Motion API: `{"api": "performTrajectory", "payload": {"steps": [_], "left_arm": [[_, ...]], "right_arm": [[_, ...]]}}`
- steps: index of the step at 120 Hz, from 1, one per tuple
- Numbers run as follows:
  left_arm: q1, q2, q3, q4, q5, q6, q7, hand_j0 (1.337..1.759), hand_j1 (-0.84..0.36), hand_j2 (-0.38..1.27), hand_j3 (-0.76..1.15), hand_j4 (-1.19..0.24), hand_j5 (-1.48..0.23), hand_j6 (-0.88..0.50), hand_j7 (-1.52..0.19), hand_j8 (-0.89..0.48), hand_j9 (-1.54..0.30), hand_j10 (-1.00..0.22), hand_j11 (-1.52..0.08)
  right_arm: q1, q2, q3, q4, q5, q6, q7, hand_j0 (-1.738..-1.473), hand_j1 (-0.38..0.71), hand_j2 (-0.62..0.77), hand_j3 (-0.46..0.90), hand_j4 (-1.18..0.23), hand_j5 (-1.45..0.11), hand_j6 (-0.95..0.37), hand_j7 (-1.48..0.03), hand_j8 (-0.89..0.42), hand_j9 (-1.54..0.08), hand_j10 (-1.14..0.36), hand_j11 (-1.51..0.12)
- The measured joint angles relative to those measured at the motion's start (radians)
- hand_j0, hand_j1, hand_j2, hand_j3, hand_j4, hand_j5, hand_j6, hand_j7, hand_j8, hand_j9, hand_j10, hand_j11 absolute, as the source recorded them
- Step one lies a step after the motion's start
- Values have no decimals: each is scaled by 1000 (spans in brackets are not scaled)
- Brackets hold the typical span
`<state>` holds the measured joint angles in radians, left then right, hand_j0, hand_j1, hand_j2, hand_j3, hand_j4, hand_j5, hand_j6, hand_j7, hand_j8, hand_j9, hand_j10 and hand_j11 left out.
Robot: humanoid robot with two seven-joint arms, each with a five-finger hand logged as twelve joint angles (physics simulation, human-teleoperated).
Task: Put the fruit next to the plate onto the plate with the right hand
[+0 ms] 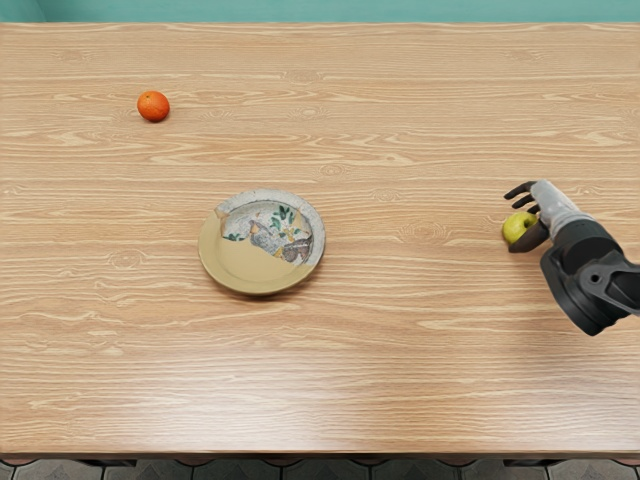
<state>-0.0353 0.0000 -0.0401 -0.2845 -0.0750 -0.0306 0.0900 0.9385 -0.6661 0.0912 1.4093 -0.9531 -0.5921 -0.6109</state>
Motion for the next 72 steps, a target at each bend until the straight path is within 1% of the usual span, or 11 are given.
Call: {"api": "performTrajectory", "payload": {"steps": [21,36,40,41,49,51,52,55,65,72], "left_arm": [[0,0,0,0,0,0,-1,1658,349,0,0,0,0,0,0,0,0,0,0],[0,0,0,0,0,0,-1,1658,349,0,0,0,0,0,0,0,0,0,0],[0,0,0,0,0,0,-1,1658,349,0,0,0,0,0,0,0,0,0,0],[0,0,0,0,0,0,-1,1658,349,0,0,0,0,0,0,0,0,0,0],[0,0,0,0,0,0,-1,1658,349,0,0,0,0,0,0,0,0,0,0],[0,0,0,0,0,0,-1,1658,349,0,0,0,0,0,0,0,0,0,0],[0,0,0,0,0,0,-1,1658,349,0,0,0,0,0,0,0,0,0,0],[0,0,0,0,0,0,-1,1658,349,0,0,0,0,0,0,0,0,0,0],[0,0,0,0,0,0,0,1658,349,0,0,0,0,0,0,0,0,0,0],[0,0,0,0,0,0,0,1658,349,0,0,0,0,0,0,0,0,0,0]], "right_arm": [[-1,3,-1,-2,1,0,0,-1658,117,-74,0,-392,-508,-393,-508,-393,-508,-392,-508],[-1,3,-2,-3,2,0,0,-1658,161,-82,0,-429,-555,-430,-555,-427,-555,-429,-555],[-1,4,-2,-3,2,0,0,-1658,170,-83,0,-438,-565,-438,-565,-423,-566,-437,-566],[-1,4,-2,-3,2,-1,0,-1658,173,-83,0,-440,-567,-440,-568,-393,-568,-439,-568],[-4,8,-1,-3,2,0,0,-1658,191,-78,0,-458,-590,-458,-591,-426,-592,-457,-591],[-5,9,-1,-3,2,-1,0,-1658,196,-79,0,-464,-594,-463,-597,-419,-598,-462,-597],[-6,10,-1,-3,2,-1,0,-1658,196,-80,0,-467,-596,-465,-600,-389,-601,-464,-600],[-7,11,-1,-3,2,0,0,-1657,202,-90,0,-472,-604,-471,-607,-401,-609,-469,-609],[-11,14,0,-3,2,0,0,-1657,216,-101,0,-488,-621,-486,-626,-356,-629,-481,-630],[-13,16,0,-3,2,-1,0,-1657,227,-107,-1,-498,-626,-488,-636,-353,-635,-472,-639]]}}
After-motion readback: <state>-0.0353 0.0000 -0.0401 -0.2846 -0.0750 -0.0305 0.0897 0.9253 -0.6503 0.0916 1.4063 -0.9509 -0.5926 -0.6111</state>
